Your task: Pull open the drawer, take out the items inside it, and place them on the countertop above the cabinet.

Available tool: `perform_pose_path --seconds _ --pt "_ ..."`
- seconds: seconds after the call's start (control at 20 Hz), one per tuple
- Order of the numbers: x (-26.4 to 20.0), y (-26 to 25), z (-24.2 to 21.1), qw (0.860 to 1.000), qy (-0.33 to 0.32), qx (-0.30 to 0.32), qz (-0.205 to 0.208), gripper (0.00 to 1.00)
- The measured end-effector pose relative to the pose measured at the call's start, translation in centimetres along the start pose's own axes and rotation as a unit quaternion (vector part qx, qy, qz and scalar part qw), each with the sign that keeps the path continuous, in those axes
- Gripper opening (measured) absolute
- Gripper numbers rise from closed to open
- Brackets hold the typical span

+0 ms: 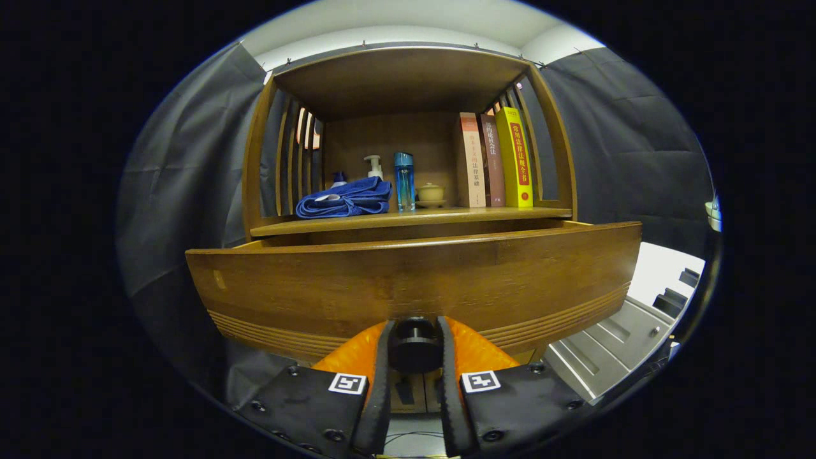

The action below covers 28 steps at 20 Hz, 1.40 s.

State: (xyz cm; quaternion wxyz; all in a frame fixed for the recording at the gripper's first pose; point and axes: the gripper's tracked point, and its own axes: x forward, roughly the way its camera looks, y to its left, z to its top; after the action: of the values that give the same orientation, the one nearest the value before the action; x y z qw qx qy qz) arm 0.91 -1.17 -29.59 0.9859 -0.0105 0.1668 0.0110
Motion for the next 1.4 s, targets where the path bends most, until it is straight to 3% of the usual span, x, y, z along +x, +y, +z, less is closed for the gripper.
perform_pose_path --seconds 0.45,0.65,0.8,1.0,1.1,1.2,1.4 --pt "-2.1 0.0 -1.5 1.0 0.017 -0.003 0.003 0.43" --pt "-2.2 0.4 -0.2 1.0 0.015 0.001 0.013 0.71" --pt "-3.4 0.6 4.0 1.0 -0.015 -0.007 0.012 0.92" --pt "-1.3 0.7 13.2 0.998 -0.049 -0.027 -0.004 0.92" --pt "2.2 2.4 15.0 0.999 -0.01 -0.048 0.017 0.92" --pt "5.7 3.9 14.0 0.995 0.06 -0.065 0.042 0.92" --pt "11.3 3.9 9.2 0.983 0.169 -0.074 0.017 0.97"
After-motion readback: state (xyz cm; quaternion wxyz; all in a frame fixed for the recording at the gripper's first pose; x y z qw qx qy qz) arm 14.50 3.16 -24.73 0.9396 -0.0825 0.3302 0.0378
